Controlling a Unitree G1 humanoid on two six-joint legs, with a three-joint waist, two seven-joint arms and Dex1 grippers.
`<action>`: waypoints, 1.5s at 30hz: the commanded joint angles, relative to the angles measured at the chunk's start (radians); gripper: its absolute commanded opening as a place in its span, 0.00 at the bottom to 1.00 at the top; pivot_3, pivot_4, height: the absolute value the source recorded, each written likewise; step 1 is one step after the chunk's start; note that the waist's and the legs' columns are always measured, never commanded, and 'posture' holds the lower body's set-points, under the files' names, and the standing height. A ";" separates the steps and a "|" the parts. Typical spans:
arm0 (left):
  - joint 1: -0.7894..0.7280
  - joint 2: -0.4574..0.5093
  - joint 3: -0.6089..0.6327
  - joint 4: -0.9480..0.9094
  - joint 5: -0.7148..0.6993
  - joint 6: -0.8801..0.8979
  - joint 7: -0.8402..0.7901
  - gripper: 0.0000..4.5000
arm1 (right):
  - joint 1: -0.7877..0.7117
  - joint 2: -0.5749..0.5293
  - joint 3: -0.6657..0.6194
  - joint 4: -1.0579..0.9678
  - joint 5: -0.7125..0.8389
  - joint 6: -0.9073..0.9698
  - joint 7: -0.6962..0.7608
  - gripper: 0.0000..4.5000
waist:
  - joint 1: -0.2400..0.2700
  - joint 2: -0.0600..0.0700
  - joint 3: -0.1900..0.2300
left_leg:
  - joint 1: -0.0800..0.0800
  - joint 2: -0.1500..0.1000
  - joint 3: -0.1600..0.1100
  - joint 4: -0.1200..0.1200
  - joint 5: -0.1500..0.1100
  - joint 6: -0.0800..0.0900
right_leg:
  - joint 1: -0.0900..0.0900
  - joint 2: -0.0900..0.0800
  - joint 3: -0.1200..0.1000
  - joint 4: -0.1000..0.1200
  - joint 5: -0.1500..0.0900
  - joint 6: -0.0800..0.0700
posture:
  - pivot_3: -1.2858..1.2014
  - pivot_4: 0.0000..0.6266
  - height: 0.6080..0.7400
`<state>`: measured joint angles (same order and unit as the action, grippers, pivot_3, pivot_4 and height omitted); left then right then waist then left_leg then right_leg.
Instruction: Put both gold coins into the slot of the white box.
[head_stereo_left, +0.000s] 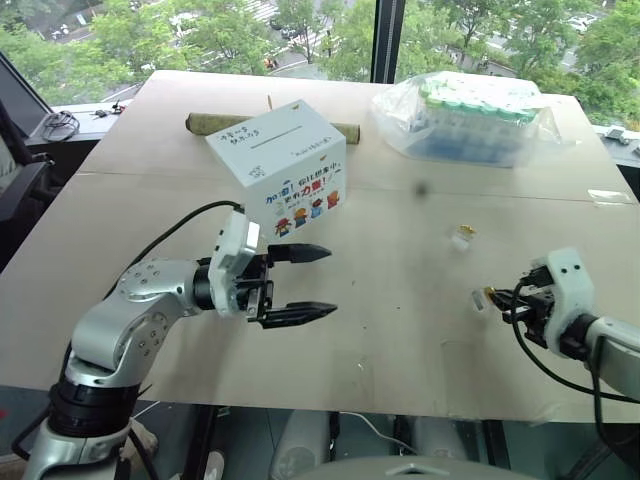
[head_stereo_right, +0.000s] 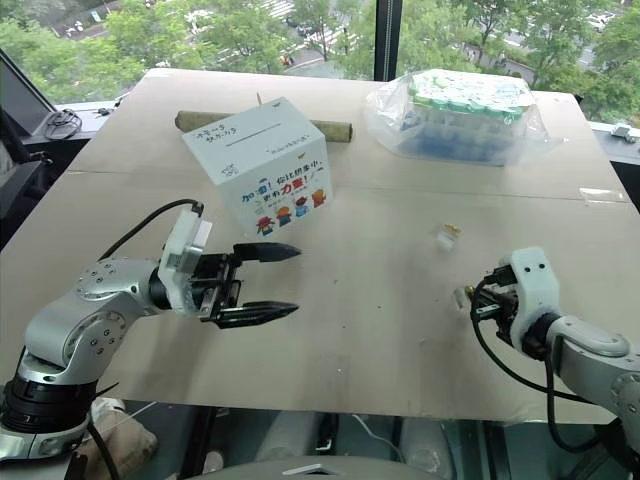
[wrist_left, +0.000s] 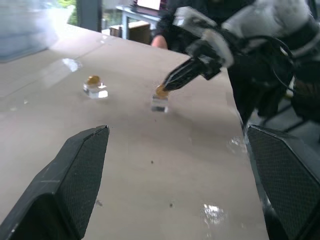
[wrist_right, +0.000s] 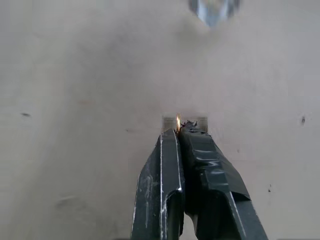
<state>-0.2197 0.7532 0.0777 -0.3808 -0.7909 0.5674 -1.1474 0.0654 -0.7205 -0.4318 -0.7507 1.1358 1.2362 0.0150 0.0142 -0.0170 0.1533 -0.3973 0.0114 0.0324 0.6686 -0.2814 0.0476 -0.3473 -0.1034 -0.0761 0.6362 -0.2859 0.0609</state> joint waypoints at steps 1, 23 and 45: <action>-0.056 -0.013 0.015 -0.025 -0.090 0.103 0.064 1.00 | 0.009 -0.032 -0.067 -0.060 0.088 -0.077 0.097 0.02 | 0.000 0.000 0.000 | 0.000 0.000 0.000 0.000 0.000 0.000 | 0.000 0.000 0.000 0.000 0.000 0.000 | 0.52 0.24 1.00; -0.437 -0.209 -0.194 0.157 -0.087 0.229 -0.024 0.53 | -0.435 -0.306 0.206 -0.040 0.526 -0.306 0.056 0.00 | 0.000 -0.003 0.002 | -0.001 0.000 -0.001 0.001 0.000 0.000 | 0.001 0.000 -0.006 -0.001 0.000 0.000 | 0.52 0.24 1.00; -0.511 -0.235 -0.139 0.132 -0.143 0.331 0.032 0.25 | -0.449 -0.365 0.275 -0.061 0.581 -0.392 0.032 0.00 | 0.001 -0.003 0.002 | -0.002 0.000 -0.003 0.001 0.000 0.000 | 0.002 -0.001 -0.009 -0.003 0.000 0.000 | 0.52 0.24 1.00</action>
<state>-0.7127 0.5245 -0.0844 -0.2311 -0.9195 0.9211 -1.1042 -0.3890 -1.0738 -0.1473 -0.7887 1.7005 0.8521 0.0393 0.0148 -0.0197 0.1552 -0.3990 0.0110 0.0297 0.6700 -0.2812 0.0474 -0.3456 -0.1044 -0.0847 0.6336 -0.2858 0.0613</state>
